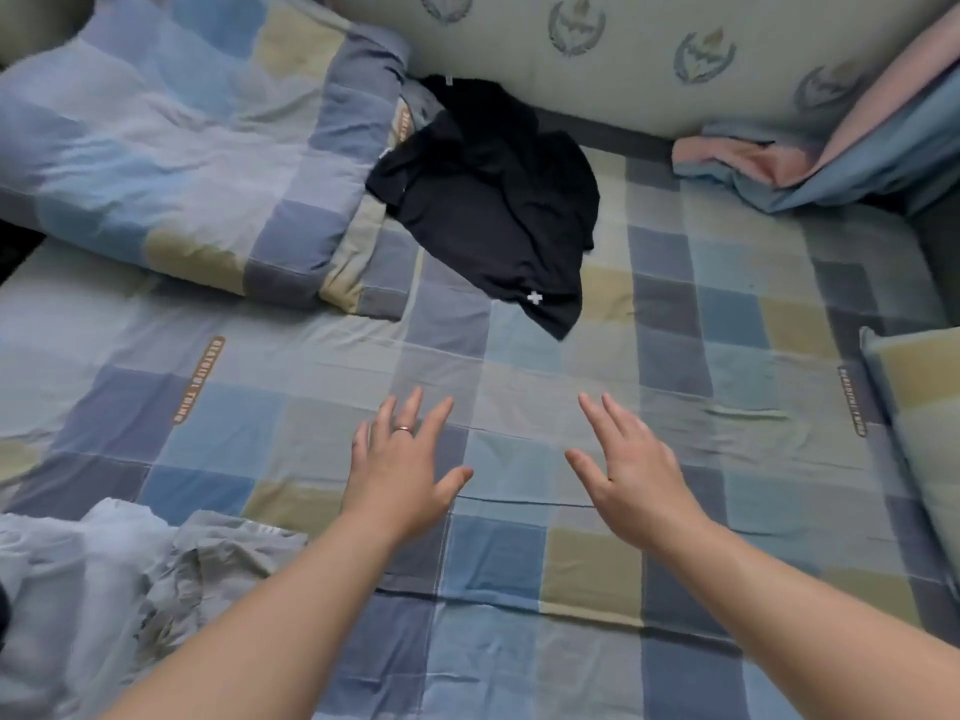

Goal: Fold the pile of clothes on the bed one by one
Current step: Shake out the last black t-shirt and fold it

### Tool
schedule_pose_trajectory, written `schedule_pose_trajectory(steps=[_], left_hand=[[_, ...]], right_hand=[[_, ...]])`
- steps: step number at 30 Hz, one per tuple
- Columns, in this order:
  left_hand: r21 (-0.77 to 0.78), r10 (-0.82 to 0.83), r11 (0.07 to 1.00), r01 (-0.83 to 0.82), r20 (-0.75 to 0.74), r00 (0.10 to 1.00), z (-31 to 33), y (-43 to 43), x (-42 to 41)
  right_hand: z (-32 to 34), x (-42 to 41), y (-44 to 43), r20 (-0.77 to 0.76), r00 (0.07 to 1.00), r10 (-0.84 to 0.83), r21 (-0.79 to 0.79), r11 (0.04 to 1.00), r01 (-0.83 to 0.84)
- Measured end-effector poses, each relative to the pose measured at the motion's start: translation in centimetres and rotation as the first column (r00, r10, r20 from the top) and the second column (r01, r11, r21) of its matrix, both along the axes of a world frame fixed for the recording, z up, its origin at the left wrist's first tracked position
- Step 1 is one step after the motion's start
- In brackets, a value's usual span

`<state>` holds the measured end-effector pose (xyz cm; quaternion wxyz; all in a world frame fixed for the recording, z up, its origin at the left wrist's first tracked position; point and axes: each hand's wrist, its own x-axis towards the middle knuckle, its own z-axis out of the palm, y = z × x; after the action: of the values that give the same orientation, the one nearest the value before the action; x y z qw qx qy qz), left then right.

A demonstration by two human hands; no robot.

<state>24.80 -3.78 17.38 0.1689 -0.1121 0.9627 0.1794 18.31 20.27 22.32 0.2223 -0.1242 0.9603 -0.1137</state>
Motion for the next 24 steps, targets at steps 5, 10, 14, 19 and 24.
schedule_pose_trajectory(steps=[5,10,14,19,24], left_hand=[[-0.103,-0.153,0.982,0.158,0.052,0.987,-12.4,2.8,-6.4],[-0.148,-0.212,0.969,0.197,-0.09,0.973,-22.1,3.1,-15.5],[-0.14,-0.18,0.979,0.149,-0.245,0.953,-29.1,1.1,-23.7],[-0.162,-0.101,0.986,0.024,-0.486,0.868,-32.6,-0.4,-32.0],[-0.166,-0.023,0.983,-0.072,-0.508,0.861,-32.3,-1.6,-39.7]], right_hand=[[-12.9,-6.8,2.6,-0.011,0.996,-0.089,-0.061,0.994,0.088],[-23.9,-14.2,1.6,-0.138,0.98,-0.147,-0.108,0.985,0.132],[-30.8,-21.6,-0.9,-0.206,0.97,-0.129,-0.128,0.986,0.104],[-36.6,-28.8,-3.7,-0.378,0.915,-0.141,-0.096,0.989,0.113],[-37.7,-34.2,-4.9,-0.473,0.838,-0.272,-0.12,0.962,0.245]])
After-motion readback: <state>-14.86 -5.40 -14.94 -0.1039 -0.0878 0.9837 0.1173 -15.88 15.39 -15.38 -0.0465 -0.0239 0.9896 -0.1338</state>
